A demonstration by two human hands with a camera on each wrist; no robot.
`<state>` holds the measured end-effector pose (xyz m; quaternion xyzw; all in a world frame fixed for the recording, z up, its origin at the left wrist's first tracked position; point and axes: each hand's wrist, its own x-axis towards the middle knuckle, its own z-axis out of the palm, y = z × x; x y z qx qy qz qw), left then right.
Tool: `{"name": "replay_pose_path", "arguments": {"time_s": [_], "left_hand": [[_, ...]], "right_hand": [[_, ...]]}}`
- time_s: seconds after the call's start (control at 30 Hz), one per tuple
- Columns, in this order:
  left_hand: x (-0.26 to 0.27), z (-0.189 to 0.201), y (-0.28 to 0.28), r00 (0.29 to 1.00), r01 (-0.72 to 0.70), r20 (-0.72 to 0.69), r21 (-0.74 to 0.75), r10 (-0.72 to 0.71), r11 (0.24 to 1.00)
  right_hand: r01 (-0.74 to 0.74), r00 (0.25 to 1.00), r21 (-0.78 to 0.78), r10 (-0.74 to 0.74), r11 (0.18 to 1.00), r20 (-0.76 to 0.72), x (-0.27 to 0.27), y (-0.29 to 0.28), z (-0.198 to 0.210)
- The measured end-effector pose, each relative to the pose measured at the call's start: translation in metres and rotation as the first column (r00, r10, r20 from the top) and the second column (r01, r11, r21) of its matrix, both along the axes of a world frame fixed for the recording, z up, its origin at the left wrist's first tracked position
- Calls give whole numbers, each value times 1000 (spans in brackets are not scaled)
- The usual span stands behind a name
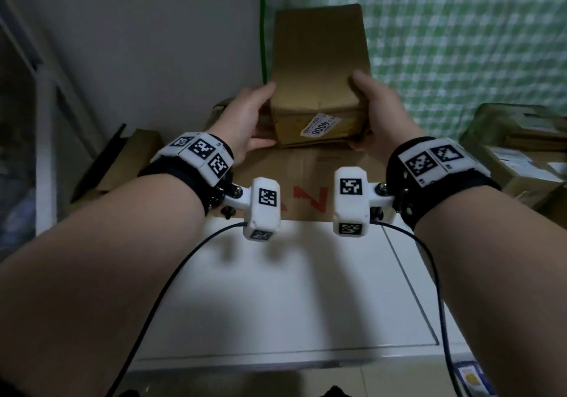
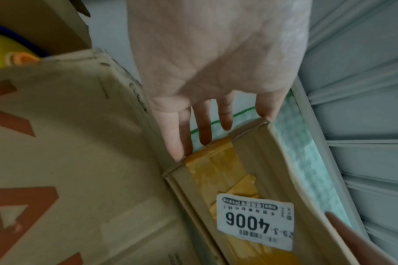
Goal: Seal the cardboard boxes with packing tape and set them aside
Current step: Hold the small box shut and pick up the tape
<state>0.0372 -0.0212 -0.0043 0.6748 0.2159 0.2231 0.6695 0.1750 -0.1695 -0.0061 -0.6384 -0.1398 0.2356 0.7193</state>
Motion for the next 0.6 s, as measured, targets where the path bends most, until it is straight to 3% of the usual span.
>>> {"name": "replay_pose_path", "arguments": {"time_s": [0.23, 0.37, 0.47, 0.53, 0.6], "left_hand": [[-49, 2, -8, 998, 48, 35, 2, -48, 999], [-78, -3, -7, 995, 5, -103, 67, 2, 998], [-99, -13, 8, 945, -171, -243, 200, 218, 965], [-117, -20, 24, 886, -279, -296, 279, 358, 919], [-139, -29, 44, 827, -322, -331, 385, 455, 865]], "right_hand": [[-223, 973, -32, 224, 974, 56, -22, -23, 2], [-279, 930, -154, 307, 948, 200, -50, -44, 12], [-265, 829, -410, 423, 873, 366, -81, -46, 18], [-161, 711, -627, 530, 763, 462, -102, -40, 16], [-66, 642, -748, 602, 661, 475, -121, -34, 11]]}}
